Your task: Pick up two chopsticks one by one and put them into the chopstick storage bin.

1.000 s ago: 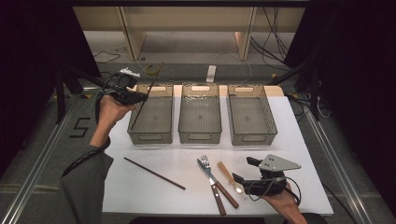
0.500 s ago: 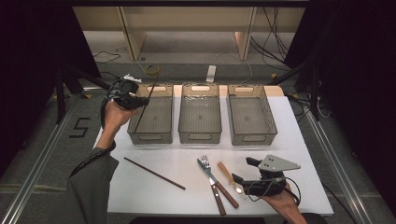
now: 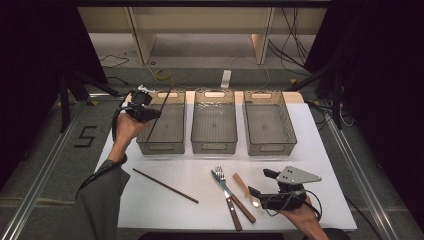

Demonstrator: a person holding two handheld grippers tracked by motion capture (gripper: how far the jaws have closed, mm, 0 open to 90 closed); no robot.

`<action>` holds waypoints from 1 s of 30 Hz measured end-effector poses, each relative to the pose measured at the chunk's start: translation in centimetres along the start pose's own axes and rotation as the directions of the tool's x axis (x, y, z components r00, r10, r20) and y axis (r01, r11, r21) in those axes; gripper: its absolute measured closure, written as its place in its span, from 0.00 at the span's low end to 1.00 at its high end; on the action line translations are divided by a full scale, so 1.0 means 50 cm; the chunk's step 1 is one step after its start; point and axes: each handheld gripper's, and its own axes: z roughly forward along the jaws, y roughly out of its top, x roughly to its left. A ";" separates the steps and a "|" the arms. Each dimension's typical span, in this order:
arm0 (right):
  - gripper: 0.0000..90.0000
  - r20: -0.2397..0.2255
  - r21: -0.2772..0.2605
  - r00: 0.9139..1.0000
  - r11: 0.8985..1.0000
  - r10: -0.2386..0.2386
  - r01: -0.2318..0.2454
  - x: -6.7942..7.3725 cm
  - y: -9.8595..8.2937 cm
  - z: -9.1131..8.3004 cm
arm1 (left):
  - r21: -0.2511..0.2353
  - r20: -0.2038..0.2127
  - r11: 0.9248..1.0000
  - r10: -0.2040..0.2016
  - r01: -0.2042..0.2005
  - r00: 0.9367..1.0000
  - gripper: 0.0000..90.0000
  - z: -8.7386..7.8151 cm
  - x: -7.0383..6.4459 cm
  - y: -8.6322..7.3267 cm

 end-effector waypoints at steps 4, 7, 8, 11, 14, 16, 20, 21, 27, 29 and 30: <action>0.25 0.000 0.000 1.000 1.000 0.001 -0.001 0.000 0.000 0.000 | -0.003 -0.015 0.999 -0.034 0.034 0.999 0.80 0.005 0.005 -0.006; 0.25 0.000 0.001 1.000 1.000 0.001 -0.001 0.000 0.000 0.000 | 0.010 -0.015 0.999 -0.047 0.047 0.999 0.72 0.004 0.003 -0.010; 0.25 0.000 0.000 1.000 1.000 0.001 -0.001 -0.001 0.000 0.000 | 0.010 -0.001 0.998 -0.064 0.064 0.998 0.68 0.003 0.002 -0.013; 0.25 0.001 -0.006 1.000 1.000 0.000 0.000 0.000 0.000 -0.001 | 0.003 0.034 0.995 -0.105 0.105 0.994 0.55 -0.005 -0.010 -0.020; 0.25 0.002 0.001 1.000 1.000 0.001 -0.001 -0.001 0.000 -0.001 | 0.008 0.063 0.998 -0.068 0.067 0.996 0.48 -0.010 -0.030 -0.030; 0.25 0.003 0.000 1.000 1.000 0.001 -0.001 0.000 0.000 0.000 | 0.013 0.082 0.999 -0.051 0.050 0.995 0.44 -0.016 -0.042 -0.037; 0.25 0.004 -0.001 1.000 1.000 0.000 0.000 0.000 -0.001 0.001 | -0.023 0.098 1.000 -0.011 0.013 0.995 0.34 -0.039 -0.065 -0.055; 0.25 0.004 0.000 1.000 1.000 -0.003 0.003 0.000 -0.001 0.001 | -0.035 0.103 0.999 -0.001 0.004 0.995 0.32 -0.046 -0.071 -0.061; 0.25 -0.002 -0.002 1.000 1.000 -0.011 0.011 0.004 0.001 0.000 | -0.012 0.146 0.995 0.096 -0.095 0.985 0.28 -0.074 -0.108 -0.073; 0.25 -0.004 -0.006 1.000 1.000 -0.010 0.010 0.006 0.001 -0.002 | -0.008 0.142 0.992 0.126 -0.126 0.982 0.26 -0.082 -0.119 -0.073; 0.25 -0.002 -0.002 1.000 1.000 -0.010 0.010 0.006 0.001 -0.002 | -0.005 0.149 0.991 0.134 -0.134 0.980 0.25 -0.085 -0.123 -0.074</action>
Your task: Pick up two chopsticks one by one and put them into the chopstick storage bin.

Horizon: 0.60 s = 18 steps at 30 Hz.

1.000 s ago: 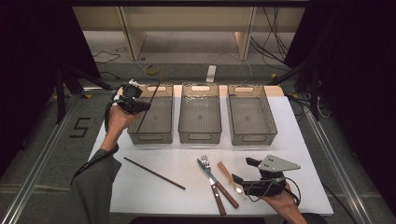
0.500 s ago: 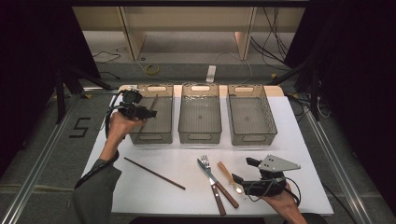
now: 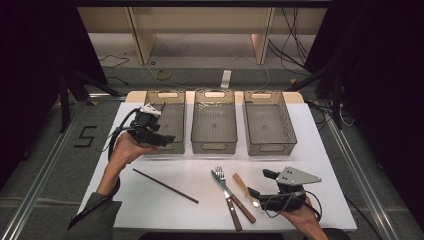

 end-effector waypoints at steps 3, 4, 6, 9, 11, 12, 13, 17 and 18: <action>0.25 -0.005 0.001 1.000 1.000 -0.005 0.005 0.001 0.000 -0.001 | 0.025 0.051 0.999 0.033 -0.034 0.998 0.23 -0.006 -0.015 0.001; 0.25 -0.004 -0.002 1.000 1.000 -0.008 0.008 0.002 0.000 -0.001 | 0.037 0.060 0.998 0.049 -0.051 0.997 0.22 -0.007 -0.021 0.002; 0.25 -0.004 0.000 1.000 1.000 -0.008 0.008 0.002 0.000 -0.002 | 0.062 0.075 0.995 0.080 -0.084 0.994 0.21 -0.011 -0.033 0.003; 0.25 -0.002 0.000 1.000 1.000 -0.005 0.005 0.001 0.000 -0.001 | 0.099 0.091 0.986 0.125 -0.134 0.988 0.20 -0.009 -0.047 0.000; 0.25 -0.001 0.003 1.000 1.000 -0.007 0.007 0.001 -0.001 -0.001 | 0.137 0.104 0.976 0.154 -0.168 0.983 0.20 0.000 -0.057 -0.007; 0.25 0.000 0.003 1.000 1.000 -0.007 0.007 0.001 -0.001 0.000 | 0.160 0.108 0.969 0.170 -0.186 0.979 0.19 0.005 -0.063 -0.011; 0.25 0.001 0.004 1.000 1.000 -0.008 0.008 0.001 -0.002 0.001 | 0.186 0.113 0.960 0.192 -0.210 0.975 0.19 0.010 -0.067 -0.015; 0.25 0.001 0.003 1.000 1.000 -0.008 0.008 0.001 -0.001 0.001 | 0.238 0.129 0.936 0.234 -0.259 0.964 0.19 0.021 -0.083 -0.033; 0.25 0.001 0.004 1.000 1.000 -0.008 0.008 0.001 -0.001 0.001 | 0.254 0.130 0.928 0.247 -0.273 0.960 0.19 0.024 -0.086 -0.038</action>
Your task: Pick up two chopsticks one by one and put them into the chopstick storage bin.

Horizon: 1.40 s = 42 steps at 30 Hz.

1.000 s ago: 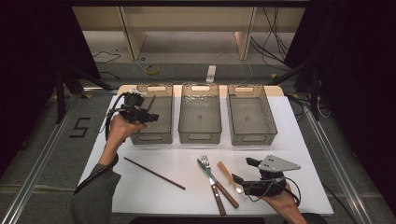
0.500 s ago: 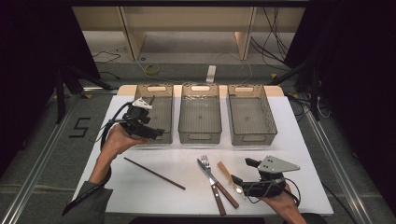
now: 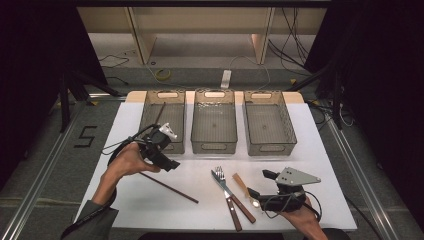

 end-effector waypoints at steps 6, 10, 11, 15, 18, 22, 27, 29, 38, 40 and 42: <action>0.25 -0.001 -0.001 1.000 1.000 0.002 -0.002 0.001 0.000 0.001 | 0.115 0.033 0.993 0.033 -0.036 0.999 0.20 0.036 -0.016 -0.027; 0.25 -0.005 0.009 1.000 1.000 -0.001 0.001 0.002 0.000 0.002 | 0.171 0.041 0.984 0.045 -0.051 0.998 0.22 0.055 -0.021 -0.033; 0.25 -0.004 0.008 1.000 1.000 -0.003 0.003 0.003 0.000 0.002 | 0.177 0.044 0.982 0.052 -0.059 0.998 0.24 0.056 -0.021 -0.035; 0.25 -0.006 0.011 1.000 1.000 -0.005 0.005 0.004 0.000 0.002 | 0.200 0.044 0.978 0.046 -0.054 0.998 0.29 0.063 -0.020 -0.039; 0.25 -0.005 0.005 1.000 1.000 -0.007 0.007 0.004 0.000 0.003 | 0.241 0.055 0.969 0.049 -0.061 0.997 0.33 0.078 -0.022 -0.043; 0.25 -0.006 0.007 1.000 1.000 -0.006 0.006 0.004 0.000 0.002 | 0.273 0.054 0.958 0.075 -0.087 0.996 0.42 0.086 -0.025 -0.046; 0.25 -0.009 0.006 1.000 1.000 -0.011 0.011 0.006 0.000 0.003 | 0.289 0.069 0.951 0.092 -0.108 0.993 0.51 0.093 -0.026 -0.051; 0.25 -0.009 0.007 1.000 1.000 -0.009 0.009 0.006 0.000 0.002 | 0.292 0.075 0.949 0.104 -0.121 0.992 0.54 0.096 -0.028 -0.051; 0.25 -0.011 0.009 1.000 1.000 -0.012 0.013 0.007 0.000 0.003 | 0.319 0.096 0.938 0.112 -0.137 0.989 0.58 0.102 -0.026 -0.057; 0.25 -0.011 0.008 1.000 1.000 -0.012 0.012 0.007 0.000 0.003 | 0.321 0.100 0.937 0.109 -0.135 0.989 0.59 0.104 -0.025 -0.060; 0.25 -0.011 0.008 1.000 1.000 -0.011 0.011 0.007 0.000 0.003 | 0.326 0.101 0.936 0.107 -0.135 0.989 0.60 0.106 -0.023 -0.062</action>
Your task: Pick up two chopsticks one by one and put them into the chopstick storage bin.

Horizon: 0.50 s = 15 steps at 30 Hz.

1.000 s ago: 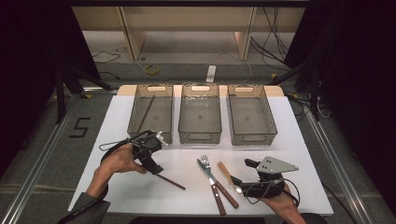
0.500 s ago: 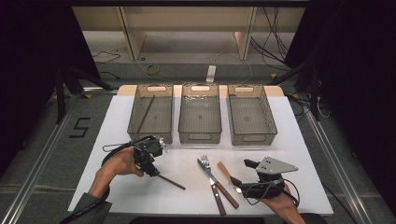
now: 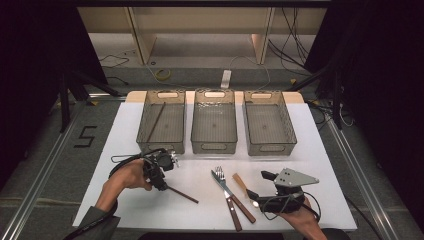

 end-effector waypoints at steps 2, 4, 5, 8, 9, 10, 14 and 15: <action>0.26 0.000 0.001 1.000 1.000 -0.001 0.001 0.000 0.000 0.000 | 0.014 0.004 1.000 0.014 -0.014 1.000 0.60 0.002 0.003 -0.001; 0.26 0.000 0.000 1.000 1.000 0.000 0.000 0.000 0.000 0.000 | 0.016 0.005 1.000 0.016 -0.016 1.000 0.61 0.004 0.002 -0.003; 0.26 0.000 0.001 1.000 1.000 0.000 0.000 0.000 0.000 0.000 | 0.016 0.005 1.000 0.017 -0.017 1.000 0.61 0.004 0.002 -0.003; 0.26 -0.002 0.004 1.000 1.000 -0.004 0.004 0.001 0.000 0.000 | 0.015 0.005 1.000 0.019 -0.019 1.000 0.62 0.004 0.002 -0.003; 0.26 -0.001 0.004 1.000 1.000 -0.004 0.004 0.001 0.000 0.000 | 0.015 0.004 1.000 0.022 -0.022 1.000 0.62 0.004 0.002 -0.003; 0.26 -0.001 0.004 1.000 1.000 -0.003 0.003 0.001 0.000 0.001 | 0.011 0.003 1.000 0.023 -0.023 1.000 0.62 0.004 0.001 -0.003; 0.26 -0.001 0.005 1.000 1.000 -0.003 0.003 0.001 0.000 0.001 | 0.008 0.002 0.999 0.034 -0.034 0.999 0.63 0.004 0.000 -0.004; 0.26 0.000 0.006 1.000 1.000 -0.004 0.004 0.001 0.000 0.001 | 0.018 0.003 0.999 0.046 -0.046 0.999 0.63 0.003 0.001 -0.003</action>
